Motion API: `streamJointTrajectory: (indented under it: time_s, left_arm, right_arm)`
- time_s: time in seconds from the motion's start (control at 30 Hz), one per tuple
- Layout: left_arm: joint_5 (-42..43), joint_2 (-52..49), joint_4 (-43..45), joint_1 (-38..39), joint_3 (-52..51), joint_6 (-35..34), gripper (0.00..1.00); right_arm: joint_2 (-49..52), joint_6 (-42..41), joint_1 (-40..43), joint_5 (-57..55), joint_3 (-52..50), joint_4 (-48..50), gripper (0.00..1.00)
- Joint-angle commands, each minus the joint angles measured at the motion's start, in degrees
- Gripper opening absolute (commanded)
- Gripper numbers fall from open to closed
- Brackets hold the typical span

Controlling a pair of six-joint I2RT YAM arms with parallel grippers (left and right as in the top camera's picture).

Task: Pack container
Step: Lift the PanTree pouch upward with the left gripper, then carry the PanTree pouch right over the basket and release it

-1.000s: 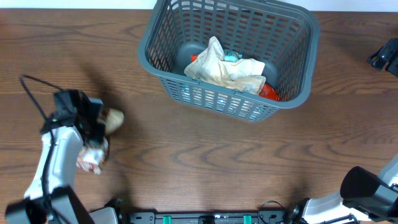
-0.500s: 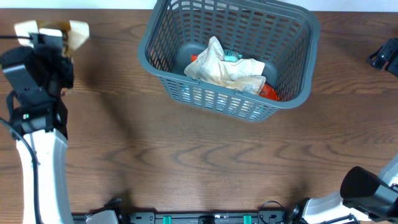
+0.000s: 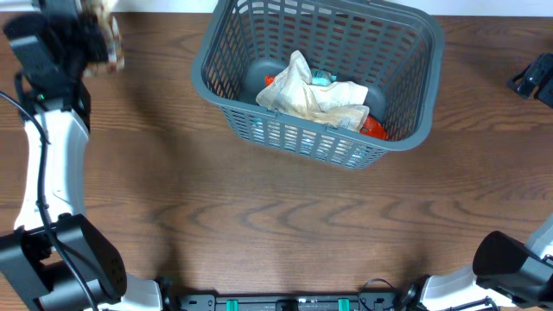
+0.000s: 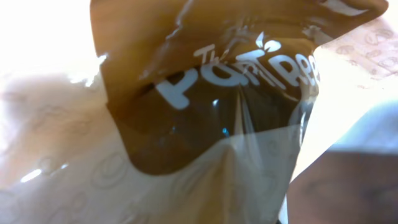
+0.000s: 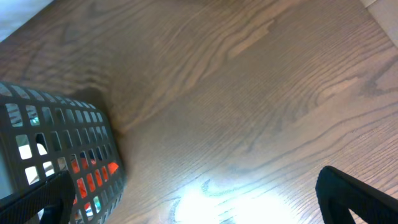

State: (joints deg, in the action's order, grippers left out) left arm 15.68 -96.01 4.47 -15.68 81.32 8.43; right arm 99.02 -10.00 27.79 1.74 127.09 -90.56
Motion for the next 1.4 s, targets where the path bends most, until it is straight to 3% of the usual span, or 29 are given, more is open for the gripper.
streamJointTrajectory:
  time_s: [0.0,0.2,0.43,0.67,0.97,1.0,1.1,1.23,1.37]
  left_arm:
    - [8.35,0.98,0.85,2.05,8.5,-3.23,0.06]
    - [26.56,0.96,4.33,7.15,17.25,-5.05,0.06]
    - [41.4,-1.14,16.59,16.46,17.55,-15.69,0.06]
    - [52.5,-7.72,17.03,25.77,17.55,-20.41,0.06]
    - [66.03,-15.06,16.85,28.68,17.55,-31.95,0.06]
    - [66.49,-15.28,16.79,28.68,17.53,-33.05,0.07]
    - [68.83,-15.34,15.58,28.7,17.42,-33.66,0.37]
    - [72.11,-15.34,15.56,28.68,17.42,-33.66,0.5]
    - [72.37,-15.34,15.61,28.68,17.42,-33.64,0.49]
  right_arm:
    - [0.48,0.7,0.31,0.24,-0.15,-0.09,0.99]
    - [0.48,0.7,0.31,0.24,-0.15,-0.22,0.99]
    - [0.48,0.7,0.28,0.28,-0.15,-0.28,0.99]
    - [0.48,0.9,0.28,1.6,-0.15,-0.42,0.99]
    - [0.48,0.9,0.28,1.75,-0.15,-0.57,0.99]
    - [0.48,0.9,0.28,1.75,-0.15,-0.59,0.99]
    - [0.48,0.9,0.28,1.75,-0.15,-0.59,0.99]
    - [0.48,0.87,0.28,1.77,-0.15,-0.59,0.99]
    - [0.48,0.9,0.28,1.77,-0.15,-0.57,0.99]
